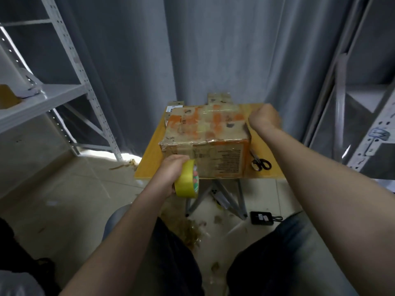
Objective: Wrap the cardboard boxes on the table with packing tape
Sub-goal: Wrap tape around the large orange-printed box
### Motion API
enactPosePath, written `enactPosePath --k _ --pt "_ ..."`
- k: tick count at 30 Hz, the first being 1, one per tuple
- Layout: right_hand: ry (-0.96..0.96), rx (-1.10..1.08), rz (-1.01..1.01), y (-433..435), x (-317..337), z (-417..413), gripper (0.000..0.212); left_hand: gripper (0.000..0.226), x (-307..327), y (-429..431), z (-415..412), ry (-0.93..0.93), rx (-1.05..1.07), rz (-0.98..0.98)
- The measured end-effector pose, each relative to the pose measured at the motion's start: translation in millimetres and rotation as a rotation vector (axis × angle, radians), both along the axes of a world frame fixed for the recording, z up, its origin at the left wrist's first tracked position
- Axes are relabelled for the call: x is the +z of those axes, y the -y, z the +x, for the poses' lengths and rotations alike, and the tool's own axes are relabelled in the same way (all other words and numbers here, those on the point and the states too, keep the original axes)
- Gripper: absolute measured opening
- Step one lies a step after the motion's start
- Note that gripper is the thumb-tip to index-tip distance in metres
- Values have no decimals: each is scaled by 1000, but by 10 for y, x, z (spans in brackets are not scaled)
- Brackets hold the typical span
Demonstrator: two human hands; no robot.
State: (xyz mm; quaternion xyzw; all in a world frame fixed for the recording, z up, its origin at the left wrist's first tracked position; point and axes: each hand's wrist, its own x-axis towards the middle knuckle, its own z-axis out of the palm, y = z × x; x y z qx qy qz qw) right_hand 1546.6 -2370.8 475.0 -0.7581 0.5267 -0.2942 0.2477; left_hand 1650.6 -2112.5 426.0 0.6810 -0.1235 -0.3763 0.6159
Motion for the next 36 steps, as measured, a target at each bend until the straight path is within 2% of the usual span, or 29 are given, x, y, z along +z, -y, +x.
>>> enactPosePath --k 2,5,9,14,17,19,20,22,24,26,28,31,33,36 --pt "-88 21 72 44 -185 -195 17 21 3 9 -9 18 6 11" --pt "-324 96 161 -1 -443 -380 12 19 3 52 8 21 17 20" --pt "-537 119 155 -64 -665 -483 28 16 -24 78 34 -4 40 12" --pt "-576 55 157 -72 -802 -478 31 12 -60 73 50 -23 51 8" --pt "-530 26 175 -21 -857 -491 34 13 -38 76 37 -42 47 1" --pt "-397 -3 262 27 -850 -476 38 14 -30 65 33 -53 46 -4" --pt "-218 -10 352 52 -816 -442 35 14 -27 56 30 -58 49 -7" --pt "267 -8 510 85 -672 -333 29 14 -22 45 26 -65 58 -13" --pt "615 83 483 59 -418 -228 26 13 -6 39 17 -62 57 -9" --pt "730 334 418 -51 -144 -173 19 12 15 32 2 -54 50 3" --pt "627 612 384 -199 69 -151 14 12 32 25 -16 -48 48 10" --pt "261 916 436 -388 250 -114 11 12 48 17 -47 -62 53 1" --pt "-18 1011 522 -488 349 -96 15 12 73 13 -62 -79 60 -18" --pt "-369 973 605 -534 459 -129 33 15 88 17 -57 -72 80 -40"
